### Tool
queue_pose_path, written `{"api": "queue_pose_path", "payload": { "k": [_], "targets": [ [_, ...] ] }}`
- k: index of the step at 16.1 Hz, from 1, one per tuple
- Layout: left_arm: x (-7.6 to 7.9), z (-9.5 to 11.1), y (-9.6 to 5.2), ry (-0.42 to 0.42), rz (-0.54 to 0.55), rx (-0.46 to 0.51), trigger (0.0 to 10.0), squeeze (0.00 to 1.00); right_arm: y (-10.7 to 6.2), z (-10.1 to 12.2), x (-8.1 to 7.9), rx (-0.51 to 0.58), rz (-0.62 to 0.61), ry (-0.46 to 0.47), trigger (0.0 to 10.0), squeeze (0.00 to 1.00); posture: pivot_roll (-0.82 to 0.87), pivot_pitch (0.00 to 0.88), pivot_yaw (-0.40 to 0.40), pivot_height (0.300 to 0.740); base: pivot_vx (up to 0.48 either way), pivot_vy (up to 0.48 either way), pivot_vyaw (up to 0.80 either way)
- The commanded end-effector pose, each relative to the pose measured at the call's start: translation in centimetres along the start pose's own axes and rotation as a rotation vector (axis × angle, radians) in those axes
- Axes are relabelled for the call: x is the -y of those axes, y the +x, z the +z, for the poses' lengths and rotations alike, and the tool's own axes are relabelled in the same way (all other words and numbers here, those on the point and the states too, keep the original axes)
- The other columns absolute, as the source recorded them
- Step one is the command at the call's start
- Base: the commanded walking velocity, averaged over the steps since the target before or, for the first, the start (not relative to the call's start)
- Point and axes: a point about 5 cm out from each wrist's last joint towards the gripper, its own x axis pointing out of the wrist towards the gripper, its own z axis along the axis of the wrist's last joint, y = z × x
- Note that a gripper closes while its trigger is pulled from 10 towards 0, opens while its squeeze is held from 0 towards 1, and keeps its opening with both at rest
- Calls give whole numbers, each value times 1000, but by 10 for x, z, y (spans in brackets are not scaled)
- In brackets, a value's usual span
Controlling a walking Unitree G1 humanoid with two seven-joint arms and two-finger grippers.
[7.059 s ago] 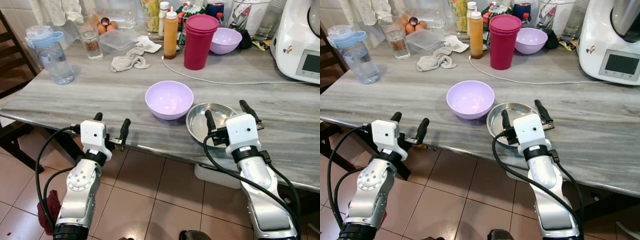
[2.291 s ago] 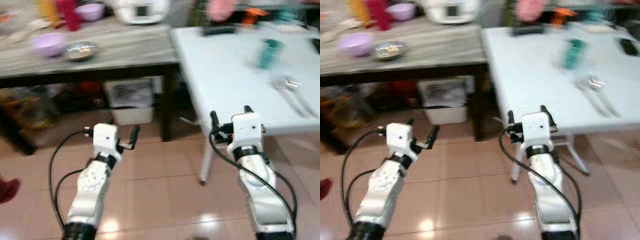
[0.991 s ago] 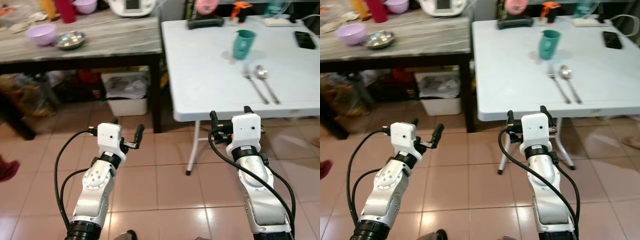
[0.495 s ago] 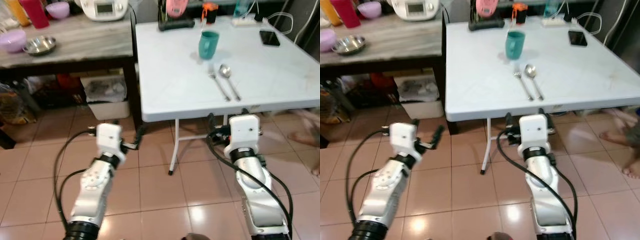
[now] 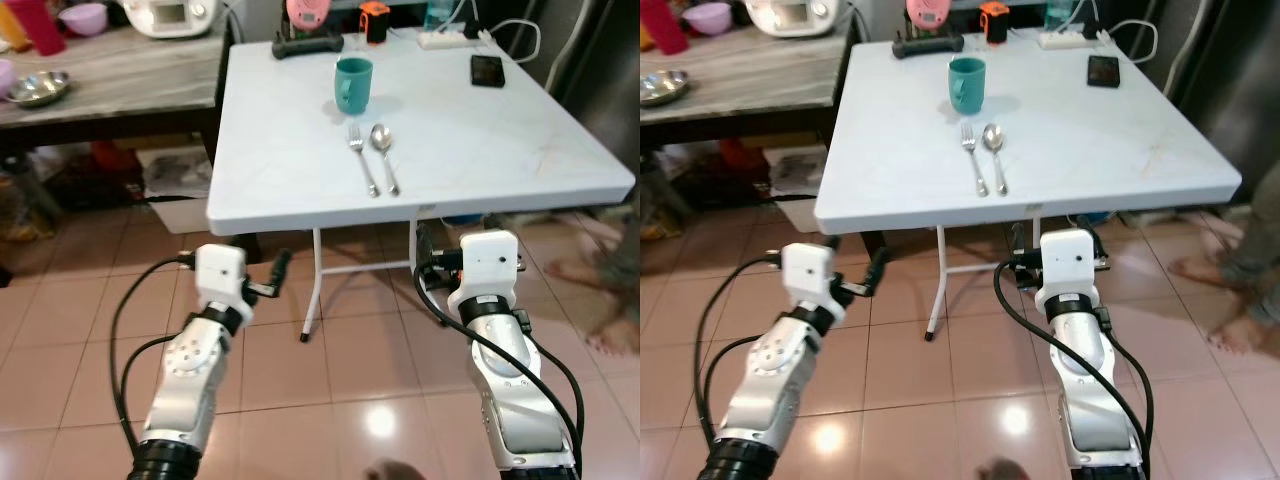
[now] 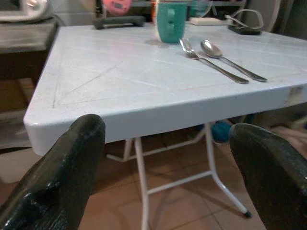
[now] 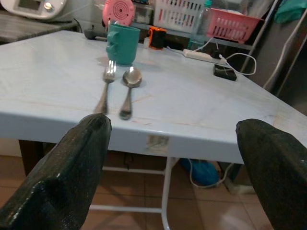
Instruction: Setting the table
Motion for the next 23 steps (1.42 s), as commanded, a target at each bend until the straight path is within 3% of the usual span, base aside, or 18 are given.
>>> {"api": "queue_pose_path", "payload": {
  "k": [1, 7, 23],
  "targets": [
    [1, -5, -3, -2, 6, -21, 10000, 0, -1, -5, 3, -23, -11, 7, 10000, 0, -222, 122, 66, 740, 0, 0, 0],
    [-4, -7, -9, -20, -9, -21, 10000, 0, 0, -5, 2, -13, -8, 6, 10000, 0, -216, 127, 68, 740, 56, 0, 431],
    [5, -5, -6, -58, -38, -7, 10000, 0, 1, -1, 6, 9, -22, 1, 10000, 0, -229, 125, 65, 740, 464, 0, 0]
  ]
}}
